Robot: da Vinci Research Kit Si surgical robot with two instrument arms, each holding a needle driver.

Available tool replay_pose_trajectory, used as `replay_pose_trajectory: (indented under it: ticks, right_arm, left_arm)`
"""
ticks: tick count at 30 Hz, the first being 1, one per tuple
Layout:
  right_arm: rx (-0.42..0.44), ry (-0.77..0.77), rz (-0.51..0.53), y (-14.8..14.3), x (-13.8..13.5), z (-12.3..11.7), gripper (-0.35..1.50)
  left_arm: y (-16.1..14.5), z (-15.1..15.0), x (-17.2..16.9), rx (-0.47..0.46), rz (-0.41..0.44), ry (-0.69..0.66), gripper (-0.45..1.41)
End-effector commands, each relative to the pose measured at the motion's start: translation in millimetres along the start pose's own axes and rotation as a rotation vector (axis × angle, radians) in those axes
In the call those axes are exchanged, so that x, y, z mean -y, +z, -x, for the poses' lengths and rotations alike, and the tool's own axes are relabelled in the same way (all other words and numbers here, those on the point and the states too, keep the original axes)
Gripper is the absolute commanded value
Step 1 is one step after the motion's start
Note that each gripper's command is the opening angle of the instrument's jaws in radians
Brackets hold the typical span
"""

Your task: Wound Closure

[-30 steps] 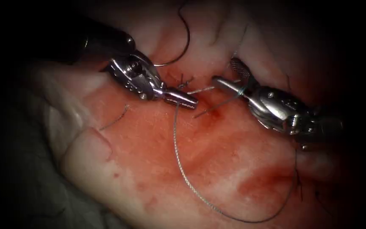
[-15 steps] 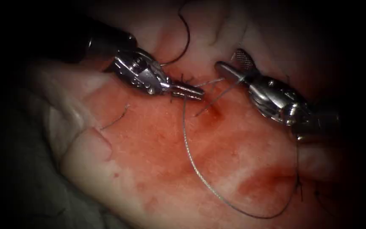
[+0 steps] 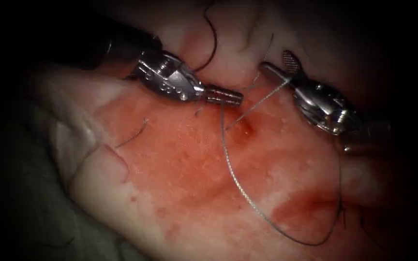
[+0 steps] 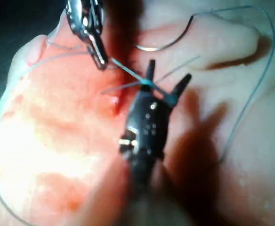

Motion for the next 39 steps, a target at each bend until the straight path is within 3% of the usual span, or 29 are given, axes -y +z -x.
replay_pose_trajectory:
  ticks: [1, 10, 17, 23, 24, 25, 26, 27, 33, 39]
  right_arm:
    - [0.006, 0.01, -0.01, 0.6, 0.4, 1.0, 1.2]
    - [0.058, 0.065, -0.088, 2.4, 1.8, 3.4, 1.21]
    - [0.08, 0.108, -0.141, 4.3, 3.2, 3.8, 1.26]
    - [0.086, 0.111, -0.158, 4.1, 3.7, 4.3, 1.23]
    - [0.089, 0.111, -0.166, 3.9, 3.7, 4.2, 1.03]
    - [0.098, 0.11, -0.178, 3.8, 3.6, 4.3, 0.67]
    - [0.108, 0.109, -0.227, 3.5, 3.6, 4.3, 0.0]
    - [0.113, 0.109, -0.264, 3.2, 3.5, 4.3, -0.35]
    - [0.112, 0.052, -0.241, 1.6, 3.4, 3.4, -0.35]
    - [0.065, -0.026, -0.263, -1.0, 5.4, 1.9, -0.35]
  left_arm:
    - [0.8, 0.3, -0.2, 0.003, -0.003, -0.002, -0.45]
    - [0.7, 0.4, -0.4, 0.005, 0.007, -0.007, -0.45]
    - [0.7, 0.4, -0.4, 0.006, 0.01, -0.006, -0.45]
    - [0.6, 0.4, -0.4, 0.006, 0.01, -0.006, -0.45]
    - [0.6, 0.4, -0.5, 0.006, 0.01, -0.006, -0.45]
    - [0.6, 0.4, -0.5, 0.005, 0.01, -0.006, -0.45]
    - [0.6, 0.4, -0.5, 0.005, 0.011, -0.006, -0.45]
    - [0.5, 0.4, -0.5, 0.005, 0.011, -0.006, -0.45]
    - [0.0, 0.4, -0.4, 0.001, 0.013, -0.012, -0.45]
    - [-1.9, 0.9, 0.5, 0.017, 0.01, -0.15, -0.45]
